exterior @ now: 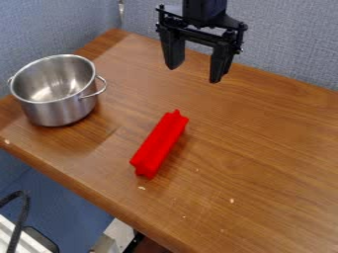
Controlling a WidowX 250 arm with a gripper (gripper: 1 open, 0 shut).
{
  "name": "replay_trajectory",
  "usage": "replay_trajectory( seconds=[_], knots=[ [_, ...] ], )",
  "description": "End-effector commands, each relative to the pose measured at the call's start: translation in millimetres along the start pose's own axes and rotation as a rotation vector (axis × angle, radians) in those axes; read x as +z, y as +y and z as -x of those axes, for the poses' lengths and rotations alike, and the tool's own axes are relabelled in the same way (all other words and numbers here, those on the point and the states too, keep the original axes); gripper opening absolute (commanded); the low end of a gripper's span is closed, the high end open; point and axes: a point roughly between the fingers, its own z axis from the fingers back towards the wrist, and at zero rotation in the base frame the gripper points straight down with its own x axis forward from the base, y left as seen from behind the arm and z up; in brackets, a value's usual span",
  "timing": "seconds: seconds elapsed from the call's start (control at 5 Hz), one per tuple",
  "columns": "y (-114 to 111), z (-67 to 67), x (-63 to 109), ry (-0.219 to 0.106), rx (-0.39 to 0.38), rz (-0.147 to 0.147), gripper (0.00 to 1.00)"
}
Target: Put the red object in the metal pot
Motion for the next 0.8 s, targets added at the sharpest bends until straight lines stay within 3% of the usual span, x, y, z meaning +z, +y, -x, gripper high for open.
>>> replay_trajectory(
  seconds=[0.0,0.2,0.6],
  knots=[
    [0.2,1.7,-6.4,0.019,0.001,0.000,1.00],
    [-0.8,25.5,-16.9,0.015,-0.023,-0.005,1.00],
    [14.4,45.5,-42.9,-0.017,-0.042,-0.055,1.00]
  ],
)
